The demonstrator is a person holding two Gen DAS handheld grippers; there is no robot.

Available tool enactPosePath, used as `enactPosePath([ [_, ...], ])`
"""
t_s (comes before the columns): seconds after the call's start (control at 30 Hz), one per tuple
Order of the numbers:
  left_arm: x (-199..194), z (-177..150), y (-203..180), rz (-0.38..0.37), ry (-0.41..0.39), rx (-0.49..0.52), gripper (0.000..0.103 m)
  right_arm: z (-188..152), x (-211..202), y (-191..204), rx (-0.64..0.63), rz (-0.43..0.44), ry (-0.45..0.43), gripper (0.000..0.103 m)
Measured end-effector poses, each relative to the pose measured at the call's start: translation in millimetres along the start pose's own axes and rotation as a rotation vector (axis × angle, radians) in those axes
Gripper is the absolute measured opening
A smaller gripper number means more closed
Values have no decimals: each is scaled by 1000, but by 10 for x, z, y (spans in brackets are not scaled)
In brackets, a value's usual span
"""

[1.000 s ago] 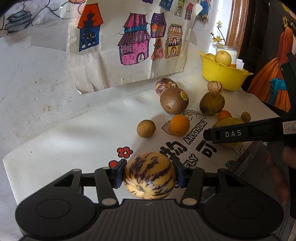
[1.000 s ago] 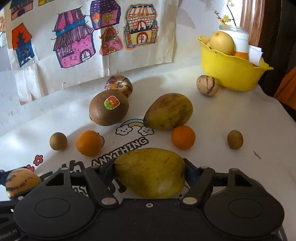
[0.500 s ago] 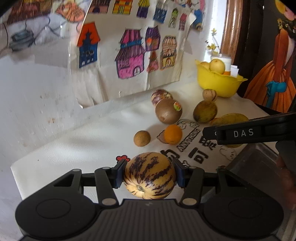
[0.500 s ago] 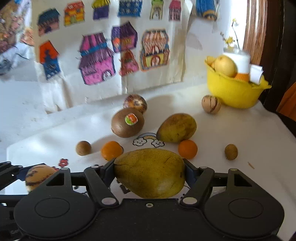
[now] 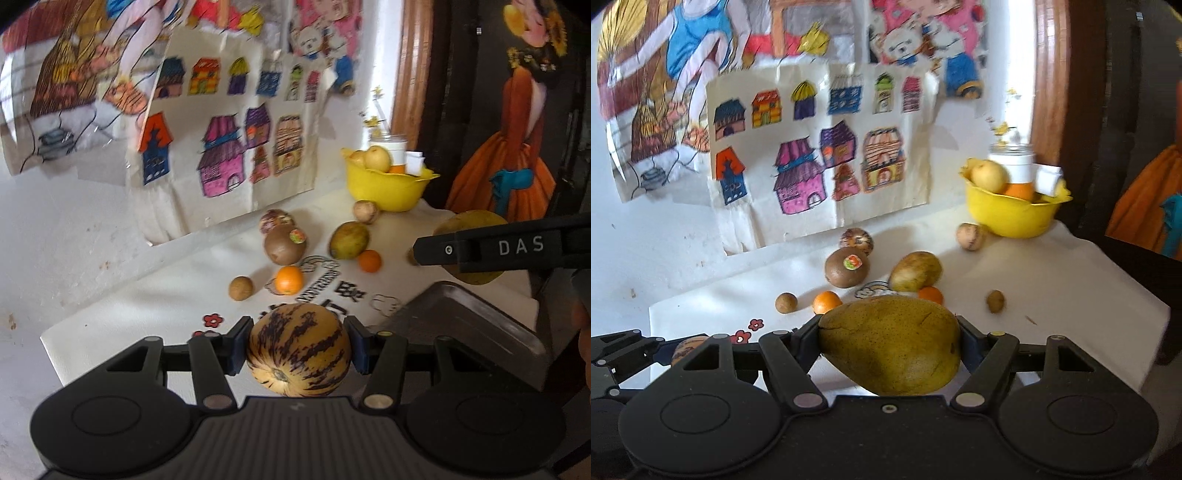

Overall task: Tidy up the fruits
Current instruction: 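Carry the pepino with the left tool while the right tool carries the mango over the metal tray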

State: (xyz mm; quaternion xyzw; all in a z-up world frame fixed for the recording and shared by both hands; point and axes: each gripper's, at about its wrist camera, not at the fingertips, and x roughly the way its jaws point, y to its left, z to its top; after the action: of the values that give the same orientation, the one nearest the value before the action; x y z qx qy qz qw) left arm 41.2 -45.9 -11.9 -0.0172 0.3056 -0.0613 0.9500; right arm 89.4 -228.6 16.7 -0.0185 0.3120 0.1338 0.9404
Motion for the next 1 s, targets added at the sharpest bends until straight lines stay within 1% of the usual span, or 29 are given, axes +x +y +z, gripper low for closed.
enactPosePath([
  [0.3, -250, -113, -447, -61, -16, 77, 57, -329, -504, -294, 60, -58, -2, 73],
  [0.53, -120, -238, -699, -86, 25, 98, 57, -581, -613, -564, 96, -92, 33, 74],
  [0.73, 162, -336, -765, -78, 79, 84, 57, -678, -449, -723, 99, -96, 74, 74],
  [1.0, 411, -379, -772, -61, 118, 93, 57, -780, 92, -892, 108, -71, 146, 74],
])
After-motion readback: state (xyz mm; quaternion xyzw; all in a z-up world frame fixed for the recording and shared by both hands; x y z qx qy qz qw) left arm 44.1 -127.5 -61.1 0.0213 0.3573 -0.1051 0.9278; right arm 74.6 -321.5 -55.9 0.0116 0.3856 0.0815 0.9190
